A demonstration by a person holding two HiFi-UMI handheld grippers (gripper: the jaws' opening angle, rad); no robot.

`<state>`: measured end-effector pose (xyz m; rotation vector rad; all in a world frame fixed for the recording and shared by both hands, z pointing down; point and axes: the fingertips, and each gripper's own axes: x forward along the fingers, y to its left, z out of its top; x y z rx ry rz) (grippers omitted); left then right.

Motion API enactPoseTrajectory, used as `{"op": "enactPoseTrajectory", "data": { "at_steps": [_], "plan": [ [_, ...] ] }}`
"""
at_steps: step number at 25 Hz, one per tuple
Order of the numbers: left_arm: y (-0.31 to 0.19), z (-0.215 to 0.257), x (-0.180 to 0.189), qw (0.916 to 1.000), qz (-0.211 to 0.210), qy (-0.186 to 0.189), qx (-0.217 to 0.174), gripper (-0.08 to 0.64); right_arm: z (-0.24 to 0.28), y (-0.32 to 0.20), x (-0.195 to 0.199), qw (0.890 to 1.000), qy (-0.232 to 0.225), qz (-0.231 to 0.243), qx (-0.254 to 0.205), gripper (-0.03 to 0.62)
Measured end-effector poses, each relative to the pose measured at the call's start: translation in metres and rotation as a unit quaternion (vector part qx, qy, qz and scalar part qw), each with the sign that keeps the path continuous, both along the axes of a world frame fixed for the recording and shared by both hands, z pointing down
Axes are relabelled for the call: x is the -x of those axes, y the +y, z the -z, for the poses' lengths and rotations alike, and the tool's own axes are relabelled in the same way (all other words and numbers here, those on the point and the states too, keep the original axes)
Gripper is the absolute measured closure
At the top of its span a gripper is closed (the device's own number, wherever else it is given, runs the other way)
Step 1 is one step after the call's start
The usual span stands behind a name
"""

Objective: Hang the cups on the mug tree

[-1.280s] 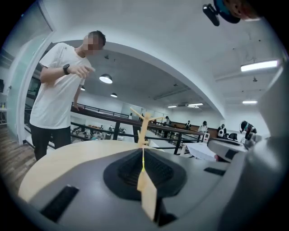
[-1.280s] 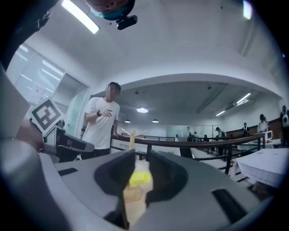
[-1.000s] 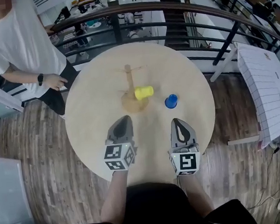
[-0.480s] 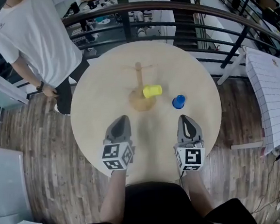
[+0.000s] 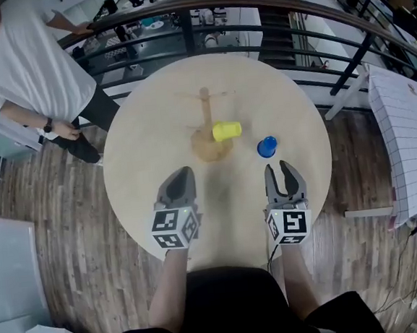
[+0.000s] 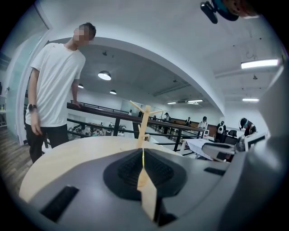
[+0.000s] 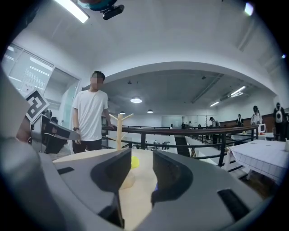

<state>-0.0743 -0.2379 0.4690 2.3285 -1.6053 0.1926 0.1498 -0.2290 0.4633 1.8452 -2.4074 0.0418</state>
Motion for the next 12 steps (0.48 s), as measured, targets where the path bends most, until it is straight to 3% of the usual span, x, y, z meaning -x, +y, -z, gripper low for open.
{"op": "enactPoseTrajectory", "data": {
  "at_steps": [2, 12],
  "plan": [
    [-0.002, -0.002, 0.001, 1.0000, 0.000, -0.001, 0.003, 0.546, -0.006, -0.006, -0.002, 1.000, 0.000, 0.005, 0.009, 0.402],
    [-0.005, -0.013, 0.008, 0.9997, 0.009, -0.011, 0.017, 0.546, -0.056, -0.059, -0.025, 0.998, 0.027, 0.018, 0.057, 0.301]
  ]
}}
